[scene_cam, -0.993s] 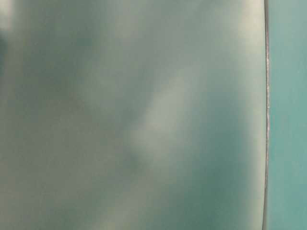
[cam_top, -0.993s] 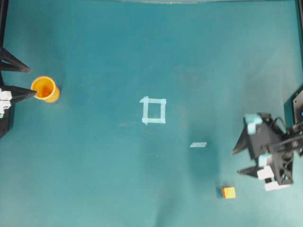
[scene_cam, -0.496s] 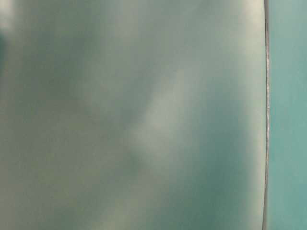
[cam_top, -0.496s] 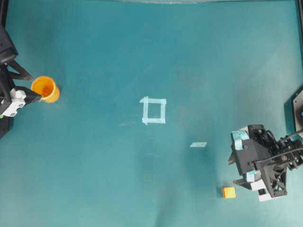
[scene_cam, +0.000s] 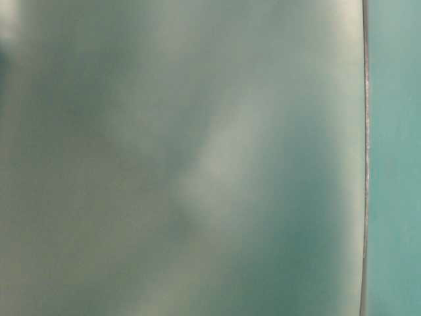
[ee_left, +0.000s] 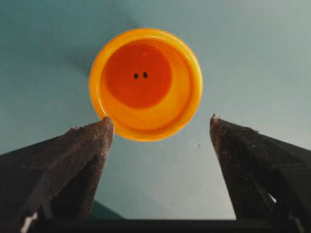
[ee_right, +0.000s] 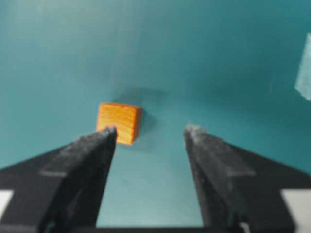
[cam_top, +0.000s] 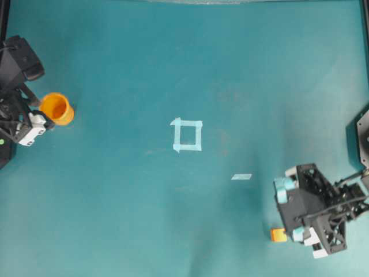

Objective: Hold the block with right arm and the cup with left arm, then put the block into the cup.
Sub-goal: 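Lower right gripper and close it on the orange block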

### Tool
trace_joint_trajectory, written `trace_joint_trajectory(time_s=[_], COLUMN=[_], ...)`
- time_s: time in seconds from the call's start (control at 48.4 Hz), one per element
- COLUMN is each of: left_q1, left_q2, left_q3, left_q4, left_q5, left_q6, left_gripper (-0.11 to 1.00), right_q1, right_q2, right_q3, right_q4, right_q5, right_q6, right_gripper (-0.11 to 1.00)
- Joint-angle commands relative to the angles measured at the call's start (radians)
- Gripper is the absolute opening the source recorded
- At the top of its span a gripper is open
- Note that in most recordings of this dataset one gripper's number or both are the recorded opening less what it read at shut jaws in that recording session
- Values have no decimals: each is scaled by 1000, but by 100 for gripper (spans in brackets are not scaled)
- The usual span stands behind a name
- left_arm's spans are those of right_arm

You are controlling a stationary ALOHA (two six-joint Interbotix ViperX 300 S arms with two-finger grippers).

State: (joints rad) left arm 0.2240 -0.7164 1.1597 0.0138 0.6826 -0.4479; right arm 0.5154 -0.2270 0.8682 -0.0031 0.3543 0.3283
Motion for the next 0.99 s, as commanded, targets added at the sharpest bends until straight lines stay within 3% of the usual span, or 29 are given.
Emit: trace_joint_trajectory(time_s=[0.0, 0.972], left_q1=[-11, -67], left_q2=[49, 63], left_q3=[-12, -14], left_q4=[-3, 5], left_q5=[-20, -52], left_q6=[-2, 3], left_gripper=[79, 79], right_q1=[23, 80], right_q2=[15, 187], right_q3=[-38, -78], right_q4=[-2, 8], right_q5=[3, -41], right_q6=[0, 97], right_gripper=[61, 58])
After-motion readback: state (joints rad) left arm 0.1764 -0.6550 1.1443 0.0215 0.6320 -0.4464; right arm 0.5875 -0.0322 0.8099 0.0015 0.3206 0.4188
